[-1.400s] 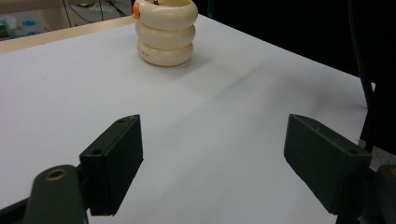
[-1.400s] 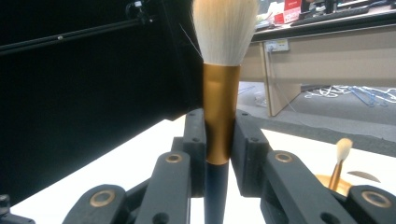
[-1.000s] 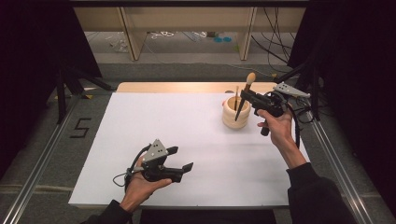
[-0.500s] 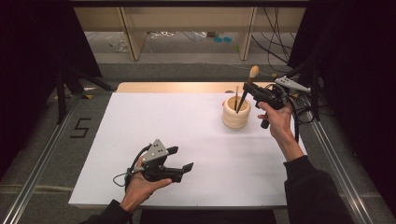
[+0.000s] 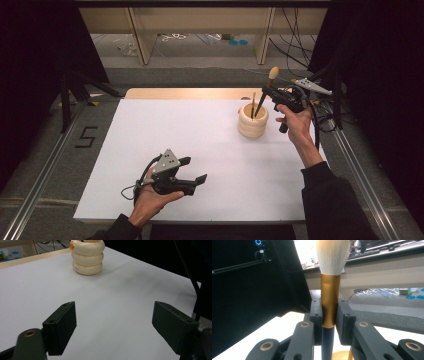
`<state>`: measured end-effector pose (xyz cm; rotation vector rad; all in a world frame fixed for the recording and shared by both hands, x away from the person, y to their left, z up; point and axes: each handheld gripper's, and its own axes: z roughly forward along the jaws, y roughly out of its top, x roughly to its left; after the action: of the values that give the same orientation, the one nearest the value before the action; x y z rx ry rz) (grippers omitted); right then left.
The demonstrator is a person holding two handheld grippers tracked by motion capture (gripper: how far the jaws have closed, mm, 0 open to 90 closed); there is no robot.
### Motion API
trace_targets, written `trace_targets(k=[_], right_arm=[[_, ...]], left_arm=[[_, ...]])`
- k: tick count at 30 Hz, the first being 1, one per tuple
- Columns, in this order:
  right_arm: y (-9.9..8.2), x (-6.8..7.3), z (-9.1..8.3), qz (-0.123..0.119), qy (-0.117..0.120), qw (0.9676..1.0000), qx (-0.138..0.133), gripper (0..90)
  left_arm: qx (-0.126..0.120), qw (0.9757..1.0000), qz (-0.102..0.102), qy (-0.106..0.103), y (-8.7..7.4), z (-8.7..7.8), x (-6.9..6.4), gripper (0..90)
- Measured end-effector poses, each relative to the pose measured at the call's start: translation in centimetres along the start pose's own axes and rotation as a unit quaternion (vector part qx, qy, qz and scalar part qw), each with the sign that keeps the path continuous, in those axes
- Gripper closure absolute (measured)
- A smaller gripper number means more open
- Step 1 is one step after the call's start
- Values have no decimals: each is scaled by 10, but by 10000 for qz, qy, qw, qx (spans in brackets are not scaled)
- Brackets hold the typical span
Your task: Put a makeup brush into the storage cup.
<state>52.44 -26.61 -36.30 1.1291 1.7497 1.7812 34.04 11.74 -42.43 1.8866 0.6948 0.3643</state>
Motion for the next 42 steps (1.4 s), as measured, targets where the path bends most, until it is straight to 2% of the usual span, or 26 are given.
trace_targets(k=[5, 9, 14, 20, 22, 23, 27, 28, 29, 33, 35, 42], right_arm=[[-1, -3, 4, 10, -97, 10000, 7, 775], [-2, -5, 7, 4, -171, 9999, 3, 774], [-5, -10, 9, -1, -251, 9997, -10, 775], [-7, -12, 10, -36, -256, 9997, 16, 774], [-8, -13, 12, -48, -308, 9995, 35, 774], [-8, -13, 13, -6, -255, 9997, 9, 774], [-10, -13, 14, -90, -294, 9995, 74, 774], [-11, -13, 14, -73, -299, 9995, 110, 774], [-12, -13, 15, -83, -303, 9994, 111, 774], [-14, -14, 17, -110, -281, 9995, 74, 774], [-14, -14, 16, -122, -327, 9993, 154, 774], [-19, -14, 19, -133, -307, 9993, 178, 774]], left_arm=[[25, 9999, 111, -27, 0, 1, 1, 196], [15, 10000, 44, -19, 0, 1, 1, 195], [26, 9999, 135, -30, 0, 1, 1, 196], [25, 9999, 139, -36, 0, 1, 2, 196], [33, 9998, 199, -33, 1, 1, 2, 196], [34, 9998, 213, -34, 1, 1, 2, 196], [31, 9998, 180, -39, 1, 1, 2, 196], [20, 10000, 82, -35, 0, 1, 1, 196], [22, 10000, 68, -32, 0, 0, 0, 196], [23, 9999, 112, -26, 0, 1, 1, 196], [13, 10000, 90, -25, 0, 1, 0, 196], [4, 10000, 35, -26, 0, 0, 0, 196]])
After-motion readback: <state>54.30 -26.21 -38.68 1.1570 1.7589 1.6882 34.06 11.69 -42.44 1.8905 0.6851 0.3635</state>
